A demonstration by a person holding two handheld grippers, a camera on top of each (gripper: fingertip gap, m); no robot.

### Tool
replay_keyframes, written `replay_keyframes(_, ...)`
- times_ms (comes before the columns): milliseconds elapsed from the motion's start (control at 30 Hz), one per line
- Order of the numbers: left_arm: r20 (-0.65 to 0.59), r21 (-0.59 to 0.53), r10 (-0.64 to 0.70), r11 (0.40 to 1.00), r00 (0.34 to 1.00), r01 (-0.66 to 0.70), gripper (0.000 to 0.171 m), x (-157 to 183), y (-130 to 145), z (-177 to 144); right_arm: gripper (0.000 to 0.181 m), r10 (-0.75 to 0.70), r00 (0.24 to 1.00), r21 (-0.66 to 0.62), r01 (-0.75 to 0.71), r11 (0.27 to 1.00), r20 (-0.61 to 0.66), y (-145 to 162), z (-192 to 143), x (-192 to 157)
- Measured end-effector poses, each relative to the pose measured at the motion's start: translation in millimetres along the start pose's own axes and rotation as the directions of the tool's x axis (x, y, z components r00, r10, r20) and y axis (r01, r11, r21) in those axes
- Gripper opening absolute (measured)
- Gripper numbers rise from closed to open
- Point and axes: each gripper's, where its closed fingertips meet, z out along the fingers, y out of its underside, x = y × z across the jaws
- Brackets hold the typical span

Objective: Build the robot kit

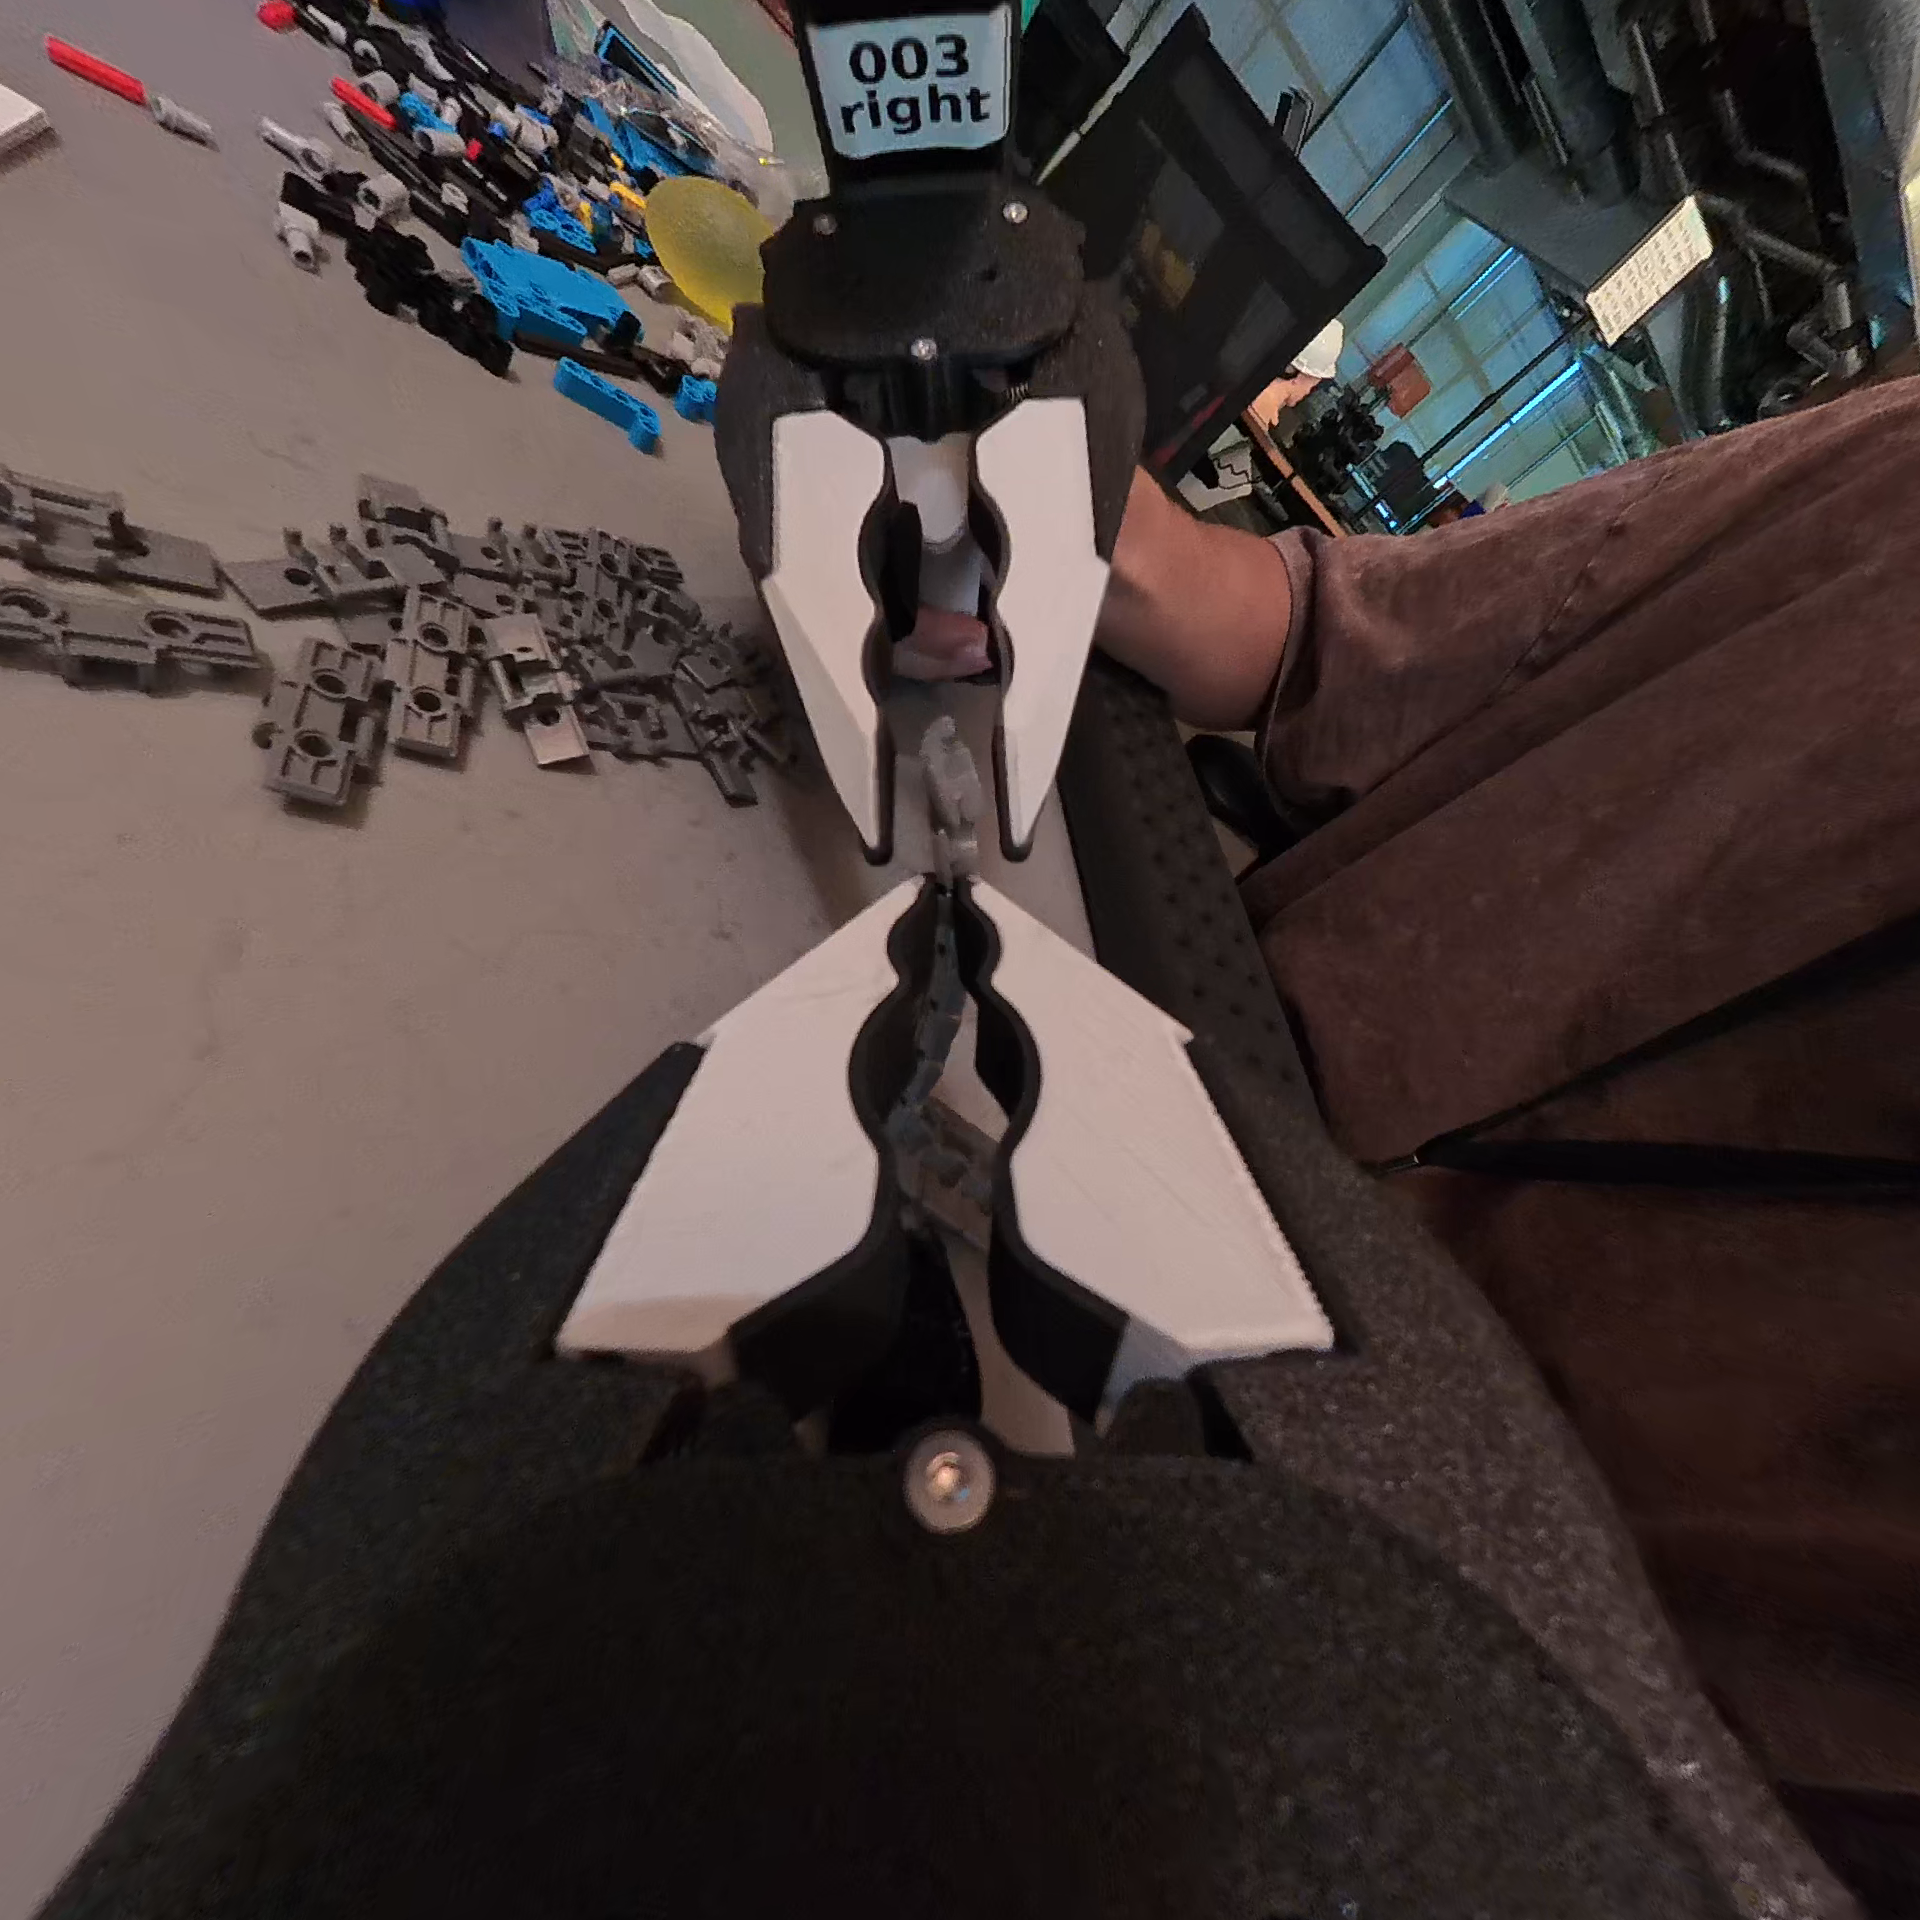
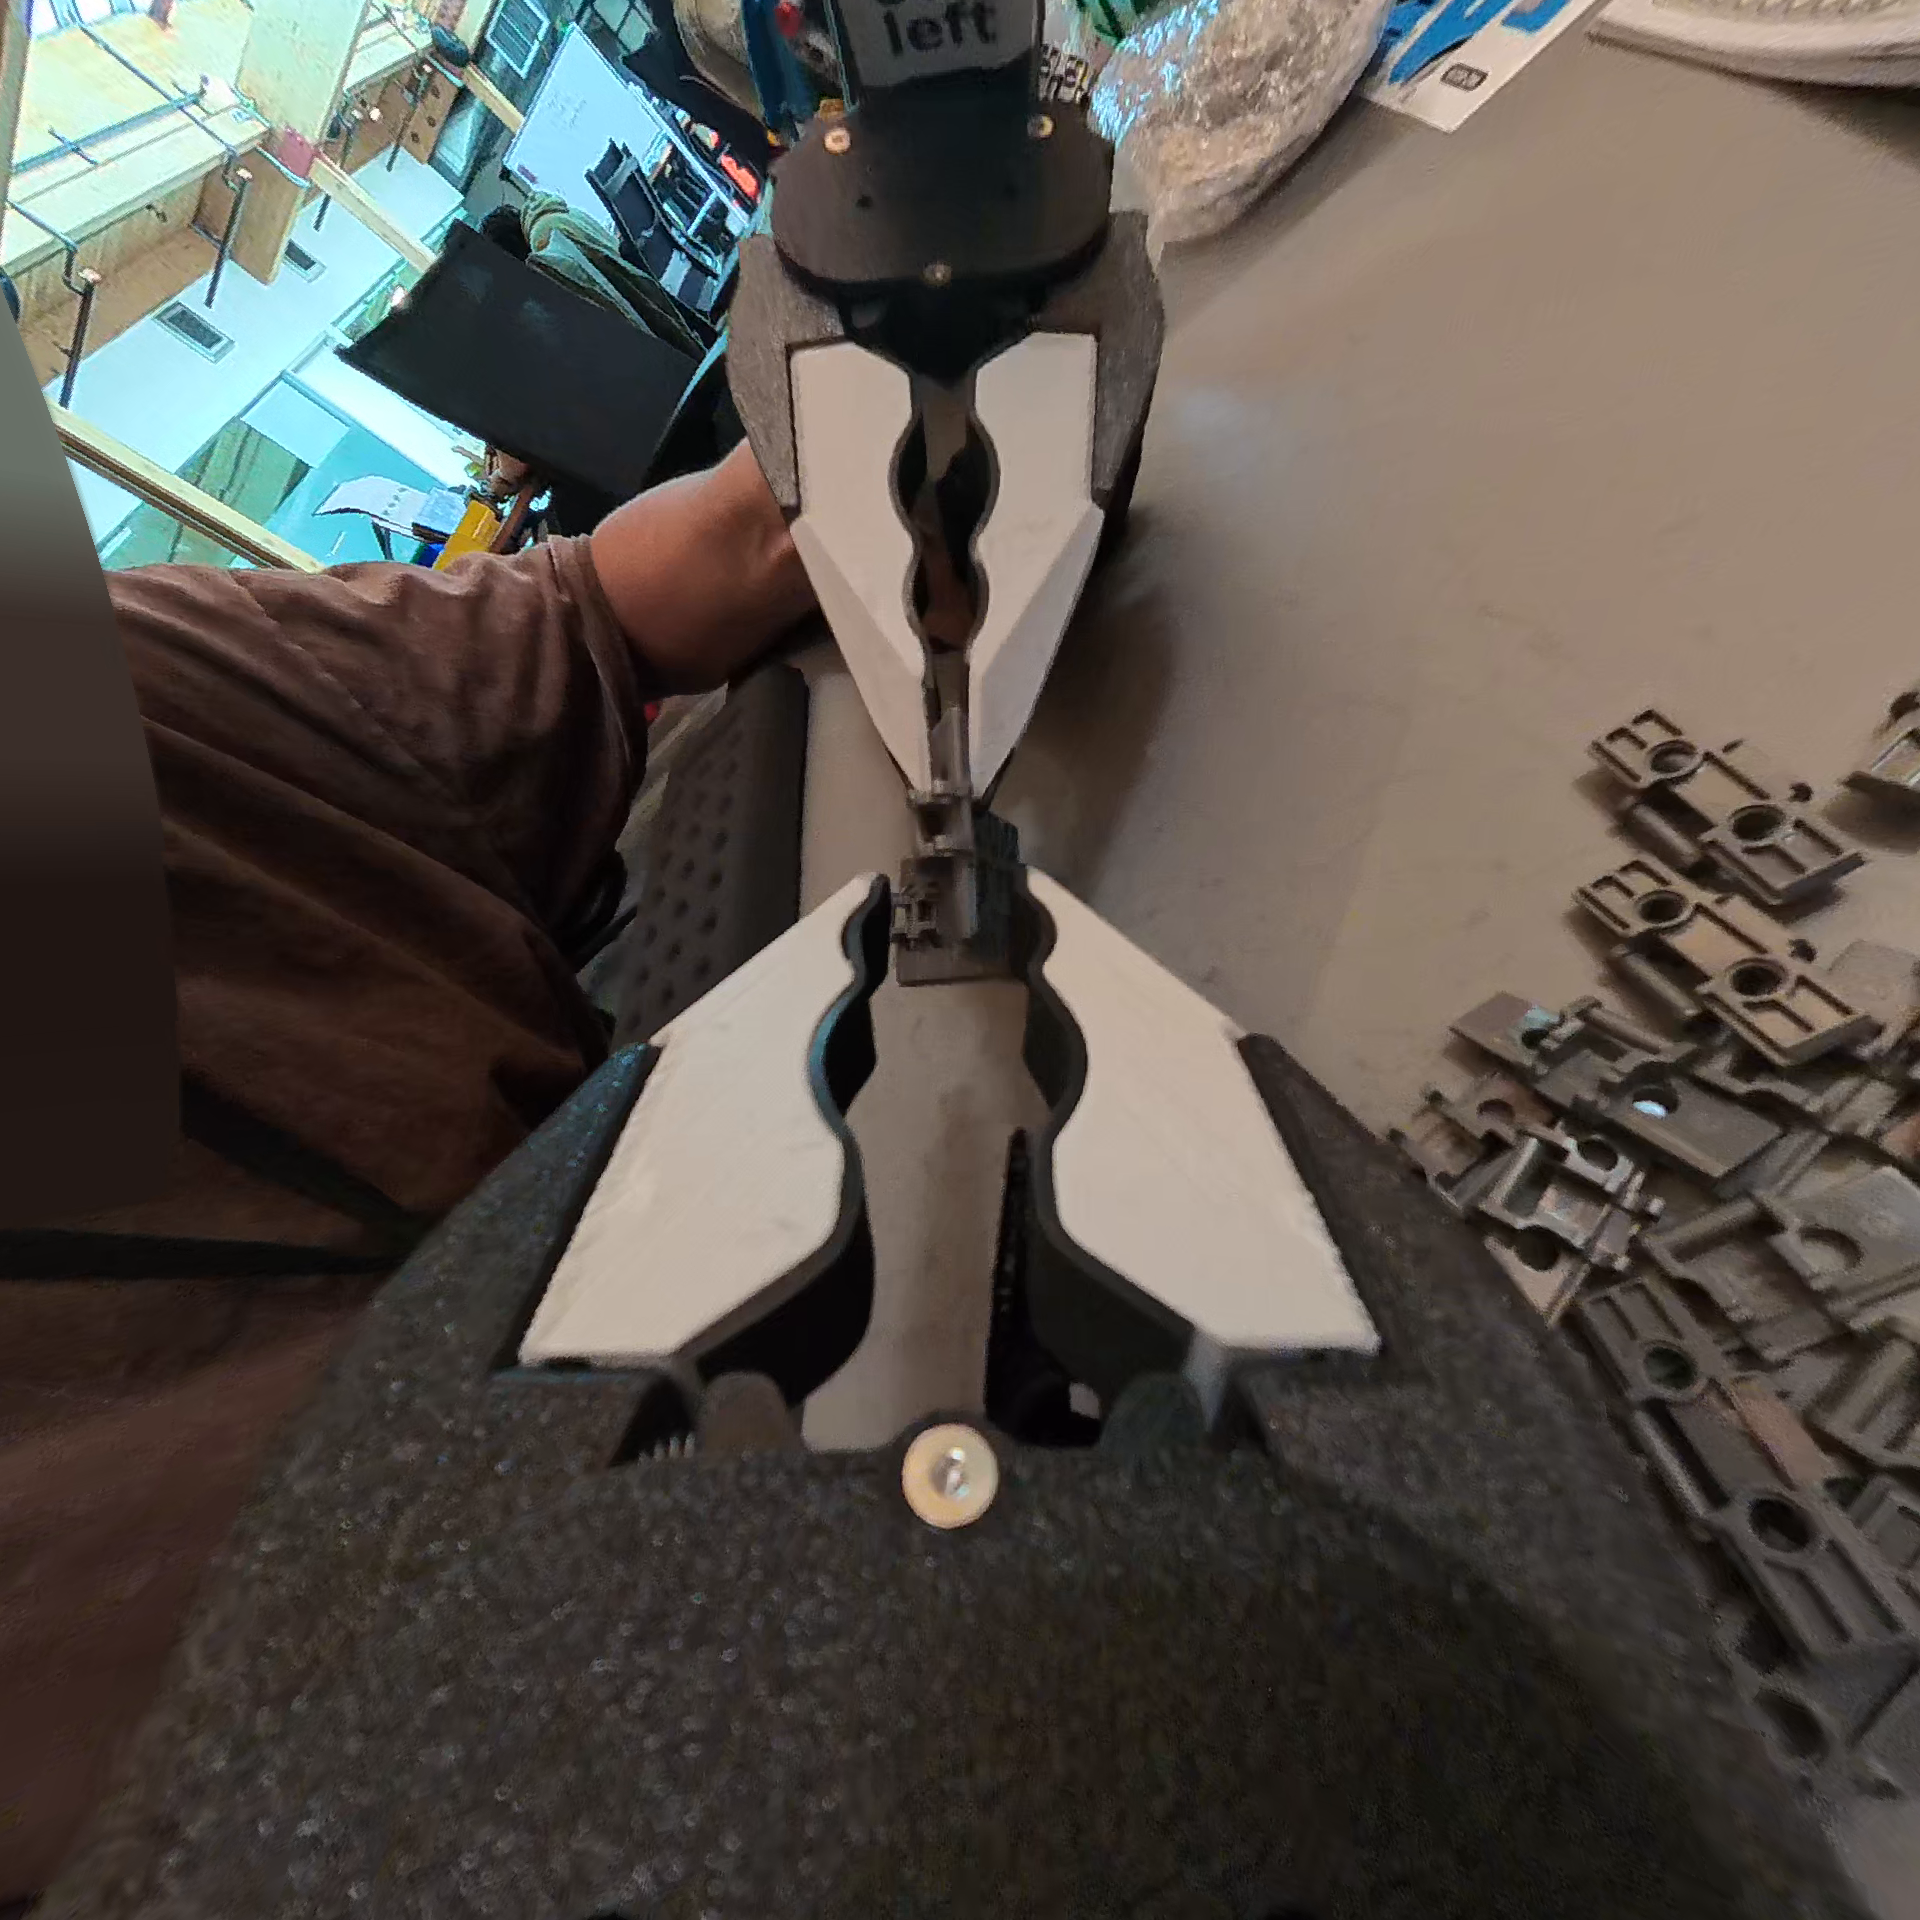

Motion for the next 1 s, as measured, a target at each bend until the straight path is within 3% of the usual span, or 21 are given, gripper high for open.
replay_keyframes(267,-0.006,0.005,0.003,1.0,1.0,-0.003,0.002,0.8,-0.7,-0.4,0.024,0.064,0.996,0.069,-0.068,0.995,0.063,-9.0,-11.3,-3.8)
replay_keyframes(433,-0.009,0.002,0.007,1.0,1.0,-0.007,0.002,1.6,-0.4,0.0,0.011,0.1,0.99,0.057,-0.107,0.993,0.104,-6.5,-4.7,-6.6)
replay_keyframes(633,-0.017,-0.003,0.003,1.0,1.0,-0.003,0.002,2.3,0.6,0.5,0.01,0.102,0.988,0.066,-0.11,0.992,0.117,-6.6,-4.5,-6.5)
replay_keyframes(767,-0.025,-0.004,-0.009,1.0,1.0,0.009,0.004,2.8,0.2,1.2,0.008,0.077,0.993,0.056,-0.082,0.995,0.092,-5.5,-4.8,-6.3)
replay_keyframes(833,-0.074,0.018,-0.04,0.999,0.996,0.042,0.02,8.5,-3.6,0.6,0.008,0.051,0.997,0.045,-0.053,0.998,0.058,-4.2,-3.7,-4.9)
replay_keyframes(1000,-0.097,0.027,-0.107,0.994,0.99,0.11,0.022,8.6,-5.0,3.5,0.008,-0.032,0.999,0.016,0.033,0.999,-0.024,-2.0,-0.7,-3.3)
